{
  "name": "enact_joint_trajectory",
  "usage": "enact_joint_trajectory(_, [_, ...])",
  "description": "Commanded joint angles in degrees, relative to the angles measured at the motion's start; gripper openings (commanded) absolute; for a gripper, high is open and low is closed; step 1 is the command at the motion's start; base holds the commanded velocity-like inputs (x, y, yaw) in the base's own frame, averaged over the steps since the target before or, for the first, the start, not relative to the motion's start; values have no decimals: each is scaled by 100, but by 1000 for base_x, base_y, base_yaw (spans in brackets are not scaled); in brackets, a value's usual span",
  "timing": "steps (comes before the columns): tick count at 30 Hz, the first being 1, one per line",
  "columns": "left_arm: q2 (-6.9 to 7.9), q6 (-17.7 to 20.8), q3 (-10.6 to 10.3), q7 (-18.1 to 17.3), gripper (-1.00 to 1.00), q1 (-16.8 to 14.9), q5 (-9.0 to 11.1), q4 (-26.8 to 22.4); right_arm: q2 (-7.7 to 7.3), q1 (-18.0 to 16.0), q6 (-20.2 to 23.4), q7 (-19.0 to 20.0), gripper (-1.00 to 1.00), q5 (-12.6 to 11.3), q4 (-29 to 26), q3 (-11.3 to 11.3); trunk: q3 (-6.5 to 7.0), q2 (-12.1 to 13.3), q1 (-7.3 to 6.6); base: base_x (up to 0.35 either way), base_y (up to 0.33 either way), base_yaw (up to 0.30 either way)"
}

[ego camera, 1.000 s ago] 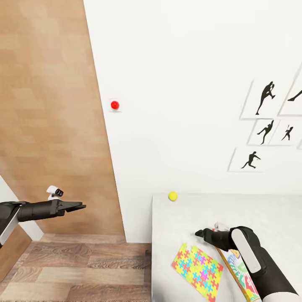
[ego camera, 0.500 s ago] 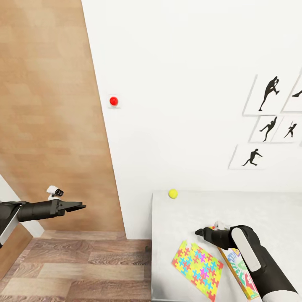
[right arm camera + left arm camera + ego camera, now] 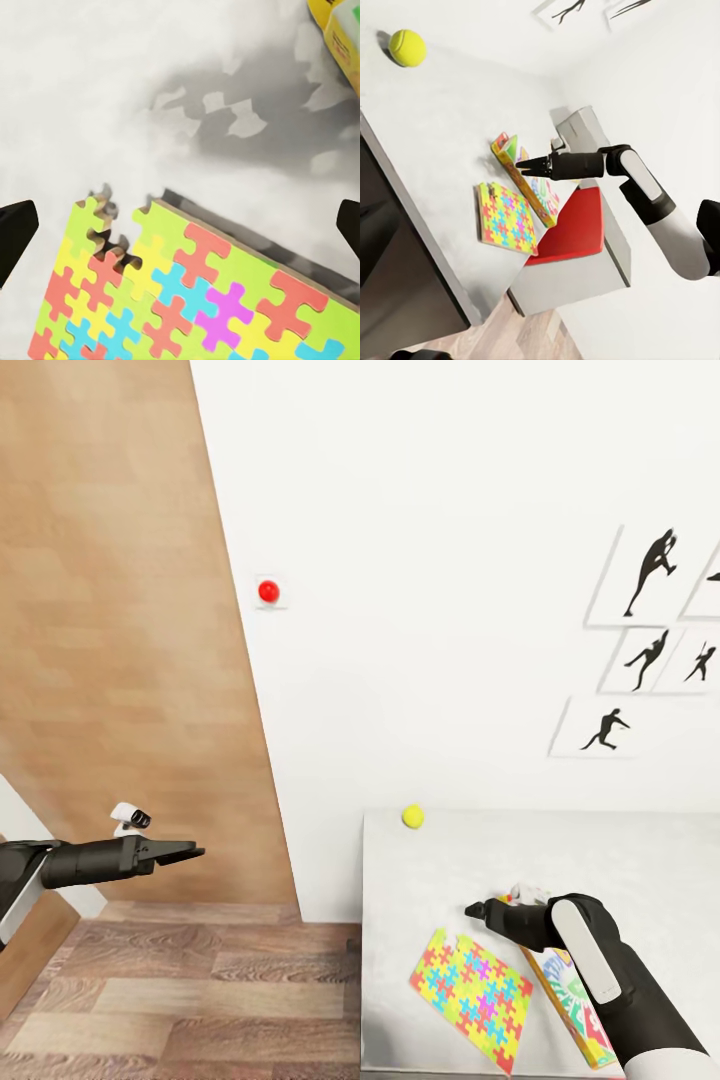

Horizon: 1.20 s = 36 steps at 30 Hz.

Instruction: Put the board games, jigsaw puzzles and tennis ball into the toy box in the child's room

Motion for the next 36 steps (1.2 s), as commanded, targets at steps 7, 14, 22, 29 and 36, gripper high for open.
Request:
enact_joint_trajectory(7, [3,61,-7,-17,100,-5,11,-1,-1,-6,13,-51,100,-55,-13,-1,-34,-13,3,0,0,0])
enact_joint_trajectory(14, [-1,61,-8,-17,100,-5,12,-1,-1,-6,17,-51,100,-60,-10,-23,-37,-13,3,0,0,0])
enact_joint_trajectory(22, [-1,61,-12,-17,100,-5,11,-1,-1,-6,19,-50,100,-55,-8,-31,-38,-13,3,0,0,0])
enact_joint_trajectory(29, [-2,61,-10,-17,100,-5,6,-1,-1,-6,19,-45,100,-57,-14,-33,-38,-13,3,0,0,0])
enact_joint_trajectory(36, [-2,61,-9,-17,100,-5,4,-1,2,-6,19,-42,100,-55,-15,-38,-53,-13,3,0,12,0])
